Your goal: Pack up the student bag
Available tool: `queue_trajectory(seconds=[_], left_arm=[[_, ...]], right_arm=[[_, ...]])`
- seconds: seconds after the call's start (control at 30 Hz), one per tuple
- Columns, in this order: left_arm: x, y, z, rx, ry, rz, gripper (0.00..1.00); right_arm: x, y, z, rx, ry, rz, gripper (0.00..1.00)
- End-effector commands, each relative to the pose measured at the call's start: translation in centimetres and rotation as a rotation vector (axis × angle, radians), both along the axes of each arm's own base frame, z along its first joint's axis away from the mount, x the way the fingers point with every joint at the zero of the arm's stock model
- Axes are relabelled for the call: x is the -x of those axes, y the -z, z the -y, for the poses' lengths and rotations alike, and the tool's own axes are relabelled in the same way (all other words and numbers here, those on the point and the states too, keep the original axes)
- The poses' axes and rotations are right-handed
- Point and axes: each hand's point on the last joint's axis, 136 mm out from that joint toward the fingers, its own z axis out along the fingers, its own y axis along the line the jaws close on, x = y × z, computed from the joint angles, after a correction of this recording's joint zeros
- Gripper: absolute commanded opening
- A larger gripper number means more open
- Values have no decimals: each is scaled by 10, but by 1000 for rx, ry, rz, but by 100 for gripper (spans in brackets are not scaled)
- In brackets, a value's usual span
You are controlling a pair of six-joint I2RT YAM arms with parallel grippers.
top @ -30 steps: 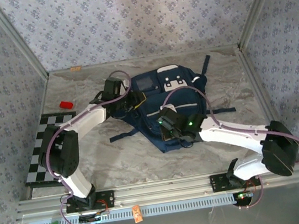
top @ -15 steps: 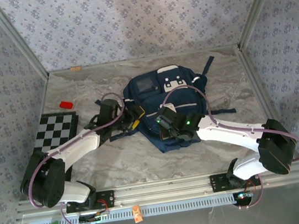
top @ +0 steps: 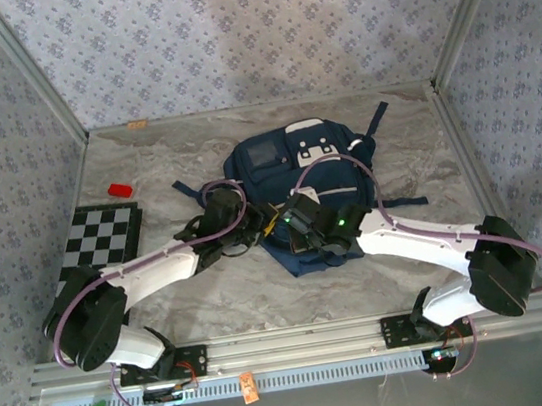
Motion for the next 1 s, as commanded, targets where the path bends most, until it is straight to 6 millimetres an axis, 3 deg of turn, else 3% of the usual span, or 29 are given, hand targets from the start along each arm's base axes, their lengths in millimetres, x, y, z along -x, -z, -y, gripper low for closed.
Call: queue_trajectory(seconds=[0.0,0.13,0.23,0.43,0.53,0.6,0.7,0.83,0.97], left_arm=[[-12,4,-12,-25,-69,8,13],[-23,2,-21,-69,-63,35,1],[-35,1,-41,-119,-76,50,0],[-66,-6,-77,-190,-45,86,0],[-84,-9,-89,-220,-12,121,0],[-94,-9,-97,-259,-1,130,0],[-104,-9,-101,-256,5,126,5],[-99,-25,-87,-149,41,162,27],[-78,-35,-94,-99,10,164,44]], right_arm=[[1,-6,15,25,33,15,0],[5,-2,32,53,53,-2,0],[6,-2,52,71,90,-8,0],[8,14,111,143,194,-69,0],[1,11,130,153,242,-55,0],[-2,5,123,128,230,-37,0],[-1,0,93,88,151,-22,0],[0,-3,45,41,61,-15,0],[-3,-12,27,-24,60,17,0]])
